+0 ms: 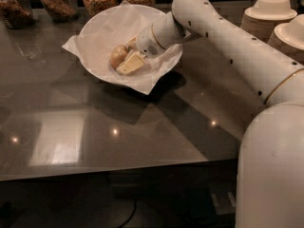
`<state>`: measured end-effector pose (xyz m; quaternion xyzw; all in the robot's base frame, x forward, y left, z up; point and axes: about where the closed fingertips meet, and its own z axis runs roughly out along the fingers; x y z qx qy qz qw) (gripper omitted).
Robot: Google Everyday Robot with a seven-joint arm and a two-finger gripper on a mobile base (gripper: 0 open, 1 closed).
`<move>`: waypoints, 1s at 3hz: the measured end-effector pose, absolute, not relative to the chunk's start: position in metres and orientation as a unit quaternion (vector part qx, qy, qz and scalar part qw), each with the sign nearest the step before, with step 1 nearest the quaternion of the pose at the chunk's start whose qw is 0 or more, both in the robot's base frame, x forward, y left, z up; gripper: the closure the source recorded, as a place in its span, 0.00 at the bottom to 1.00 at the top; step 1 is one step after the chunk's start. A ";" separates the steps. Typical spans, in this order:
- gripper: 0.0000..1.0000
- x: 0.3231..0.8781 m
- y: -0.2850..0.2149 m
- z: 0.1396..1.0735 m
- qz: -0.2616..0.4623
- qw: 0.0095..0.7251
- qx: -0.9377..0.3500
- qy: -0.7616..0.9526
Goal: Pick apple from white bowl
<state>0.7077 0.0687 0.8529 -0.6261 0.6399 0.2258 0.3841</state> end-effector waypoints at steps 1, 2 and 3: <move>0.92 0.706 0.063 0.862 0.217 0.385 -0.629 0.640; 1.00 0.703 0.054 0.887 0.203 0.393 -0.632 0.636; 1.00 0.693 0.038 0.918 0.192 0.402 -0.634 0.632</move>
Offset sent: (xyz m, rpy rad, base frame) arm -0.0083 -0.0325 0.0674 -0.0311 -0.0932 -0.0263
